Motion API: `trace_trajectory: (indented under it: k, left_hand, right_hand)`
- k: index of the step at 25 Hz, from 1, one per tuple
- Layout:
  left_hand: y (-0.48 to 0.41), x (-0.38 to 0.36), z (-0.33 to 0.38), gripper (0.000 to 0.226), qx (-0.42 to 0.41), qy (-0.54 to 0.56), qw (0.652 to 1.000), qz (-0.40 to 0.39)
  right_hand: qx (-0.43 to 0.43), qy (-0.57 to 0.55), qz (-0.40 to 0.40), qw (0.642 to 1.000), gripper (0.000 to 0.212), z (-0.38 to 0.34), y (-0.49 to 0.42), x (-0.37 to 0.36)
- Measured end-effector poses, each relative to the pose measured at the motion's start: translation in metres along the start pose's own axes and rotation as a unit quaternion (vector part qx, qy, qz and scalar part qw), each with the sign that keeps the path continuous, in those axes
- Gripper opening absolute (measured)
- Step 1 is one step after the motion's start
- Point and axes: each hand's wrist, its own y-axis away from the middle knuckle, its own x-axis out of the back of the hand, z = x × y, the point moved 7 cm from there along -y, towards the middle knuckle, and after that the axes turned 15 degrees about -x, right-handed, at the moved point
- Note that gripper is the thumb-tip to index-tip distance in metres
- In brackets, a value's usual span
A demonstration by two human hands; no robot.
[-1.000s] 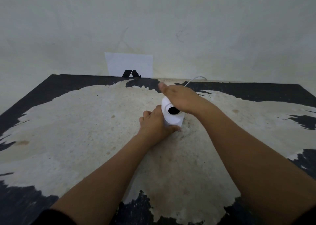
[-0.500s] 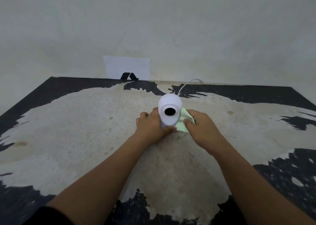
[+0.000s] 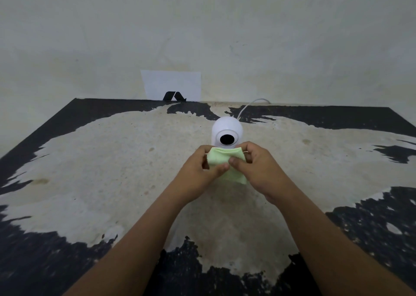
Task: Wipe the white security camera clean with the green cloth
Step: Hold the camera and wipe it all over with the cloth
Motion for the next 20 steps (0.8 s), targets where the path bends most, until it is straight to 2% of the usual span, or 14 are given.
trace_trajectory:
  k: [3, 6, 10, 16, 20]
  left_hand:
    - [-0.005, 0.012, -0.009, 0.014, 0.016, 0.005, 0.999, 0.036]
    - [-0.017, 0.021, -0.010, 0.014, 0.006, -0.023, 0.998, 0.060]
    - [-0.035, 0.027, -0.011, 0.018, -0.006, -0.077, 0.991, 0.106]
    - [-0.039, 0.025, -0.019, 0.021, -0.023, -0.105, 0.985, 0.136]
    - [-0.041, 0.010, -0.026, 0.042, -0.013, -0.094, 0.987, 0.131]
  right_hand:
    - [0.014, 0.007, 0.036, 0.999, 0.006, -0.002, -0.004, 0.010]
    - [0.029, -0.009, 0.117, 0.993, 0.009, -0.019, -0.020, 0.033]
    - [0.006, -0.051, 0.054, 0.997, 0.026, -0.035, -0.050, 0.025]
    - [-0.018, -0.090, 0.035, 0.995, 0.020, -0.027, -0.067, 0.020]
    - [-0.010, -0.094, 0.037, 0.995, 0.019, -0.025, -0.068, 0.019]
